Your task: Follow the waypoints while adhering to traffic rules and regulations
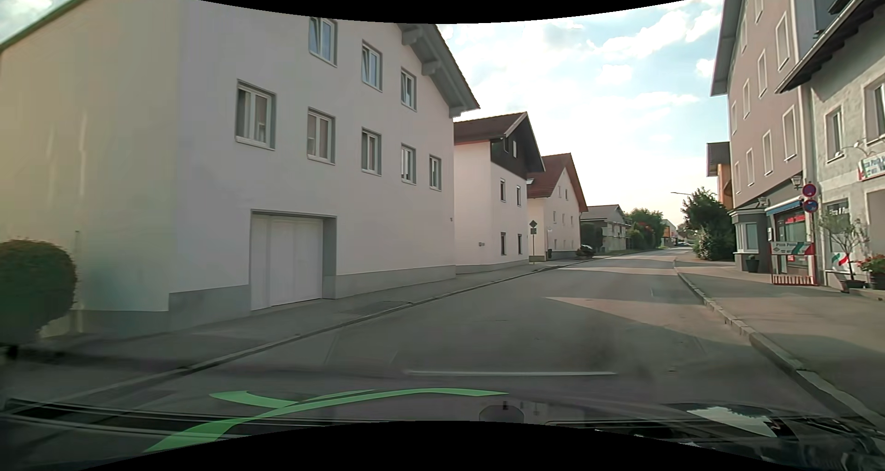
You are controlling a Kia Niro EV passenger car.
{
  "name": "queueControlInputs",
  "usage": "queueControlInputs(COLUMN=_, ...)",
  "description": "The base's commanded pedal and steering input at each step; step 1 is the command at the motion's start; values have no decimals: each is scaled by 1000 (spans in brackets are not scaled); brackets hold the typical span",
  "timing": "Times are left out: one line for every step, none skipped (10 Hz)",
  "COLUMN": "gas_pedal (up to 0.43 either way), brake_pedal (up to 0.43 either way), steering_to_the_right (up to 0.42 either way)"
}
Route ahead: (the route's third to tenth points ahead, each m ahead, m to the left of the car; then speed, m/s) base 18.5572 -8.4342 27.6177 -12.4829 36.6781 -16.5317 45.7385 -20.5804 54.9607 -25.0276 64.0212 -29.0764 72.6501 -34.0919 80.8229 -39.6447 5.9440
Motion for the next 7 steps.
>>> queueControlInputs(gas_pedal=157, brake_pedal=0, steering_to_the_right=271)
queueControlInputs(gas_pedal=157, brake_pedal=0, steering_to_the_right=268)
queueControlInputs(gas_pedal=157, brake_pedal=0, steering_to_the_right=264)
queueControlInputs(gas_pedal=157, brake_pedal=0, steering_to_the_right=258)
queueControlInputs(gas_pedal=157, brake_pedal=0, steering_to_the_right=251)
queueControlInputs(gas_pedal=157, brake_pedal=0, steering_to_the_right=236)
queueControlInputs(gas_pedal=157, brake_pedal=0, steering_to_the_right=198)
